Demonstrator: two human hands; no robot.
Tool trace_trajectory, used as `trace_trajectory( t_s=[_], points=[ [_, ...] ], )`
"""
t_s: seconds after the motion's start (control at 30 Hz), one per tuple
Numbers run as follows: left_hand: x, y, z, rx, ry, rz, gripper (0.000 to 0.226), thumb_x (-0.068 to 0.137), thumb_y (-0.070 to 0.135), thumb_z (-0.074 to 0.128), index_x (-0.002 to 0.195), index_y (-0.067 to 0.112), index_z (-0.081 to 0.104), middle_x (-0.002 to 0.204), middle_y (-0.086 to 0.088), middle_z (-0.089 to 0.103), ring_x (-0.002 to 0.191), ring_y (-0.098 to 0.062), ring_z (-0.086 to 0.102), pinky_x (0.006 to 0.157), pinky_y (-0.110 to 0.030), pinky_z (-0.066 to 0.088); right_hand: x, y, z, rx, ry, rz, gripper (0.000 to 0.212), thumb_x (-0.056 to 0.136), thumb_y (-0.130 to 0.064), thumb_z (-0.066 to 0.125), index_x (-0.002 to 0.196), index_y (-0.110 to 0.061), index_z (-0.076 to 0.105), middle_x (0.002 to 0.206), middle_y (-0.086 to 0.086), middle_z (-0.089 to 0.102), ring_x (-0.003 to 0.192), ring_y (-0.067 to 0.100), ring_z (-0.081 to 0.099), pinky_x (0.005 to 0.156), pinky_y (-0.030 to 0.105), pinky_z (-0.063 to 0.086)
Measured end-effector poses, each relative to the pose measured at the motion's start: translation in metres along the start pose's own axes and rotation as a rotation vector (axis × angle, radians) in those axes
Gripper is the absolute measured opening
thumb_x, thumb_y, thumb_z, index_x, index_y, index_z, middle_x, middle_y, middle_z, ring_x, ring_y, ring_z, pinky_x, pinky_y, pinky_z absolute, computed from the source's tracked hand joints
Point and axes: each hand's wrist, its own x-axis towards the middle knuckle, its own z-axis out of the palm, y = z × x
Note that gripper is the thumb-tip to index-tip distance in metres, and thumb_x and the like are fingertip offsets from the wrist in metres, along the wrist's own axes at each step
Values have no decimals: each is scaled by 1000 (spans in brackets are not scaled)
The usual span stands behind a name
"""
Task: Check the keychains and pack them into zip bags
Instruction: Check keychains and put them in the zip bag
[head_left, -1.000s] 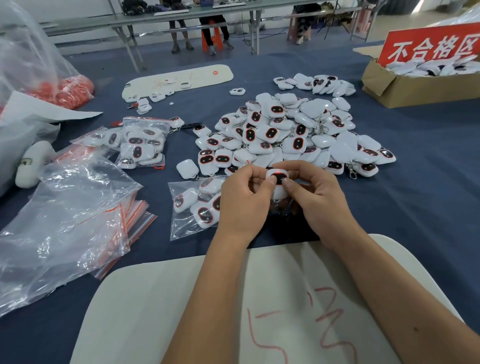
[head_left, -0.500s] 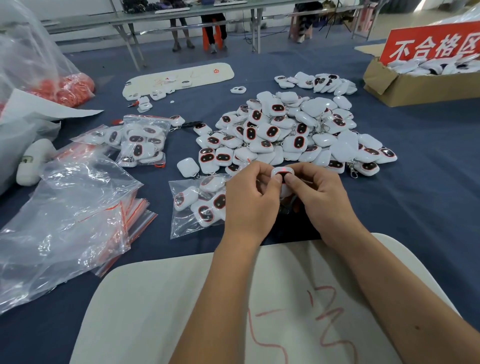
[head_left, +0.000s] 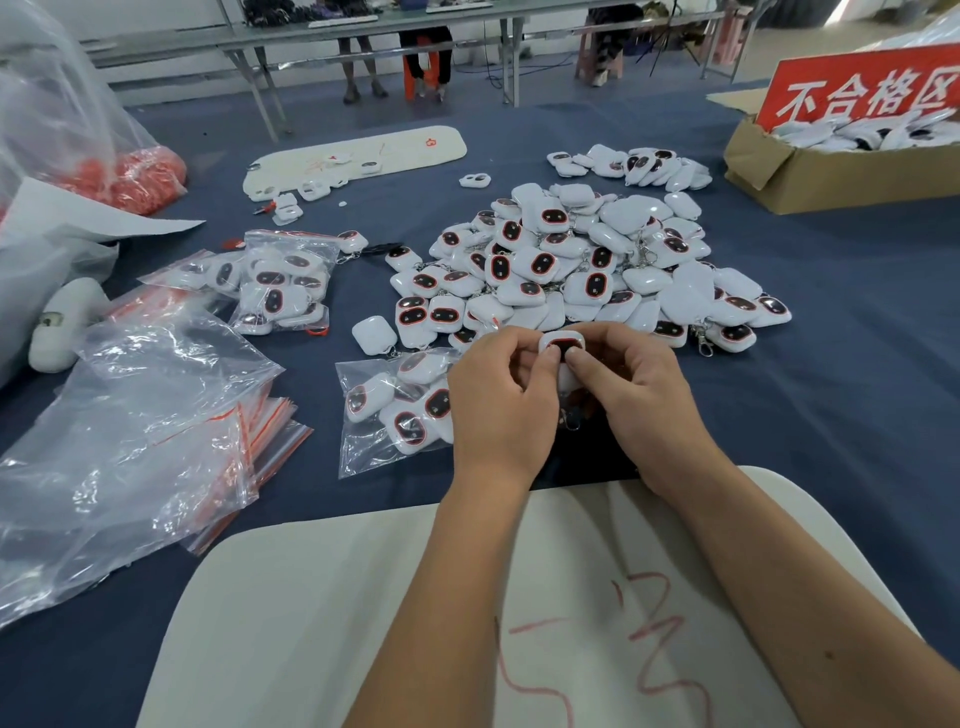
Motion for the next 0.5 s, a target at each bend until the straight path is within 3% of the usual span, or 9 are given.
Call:
trace_trajectory(
  t_s=[0.2,0.5],
  points=[
    [0,2,0,-17,60,-11,4,91,12,72,88,14,74,79,7,71,72,-6,63,70,-19,51,1,4,-1,-48,-54,11,14,95,-13,72,106,-21,75,94,4,79,87,25,75,80,41,62],
    [-1,3,0,8,42,-8,3,91,16,73,91,18,75,84,8,73,77,-6,64,77,-26,53,1,6,-3,-58,-48,17,13,92,-21,72,104,-24,76,92,7,79,92,39,73,85,57,61]
  ],
)
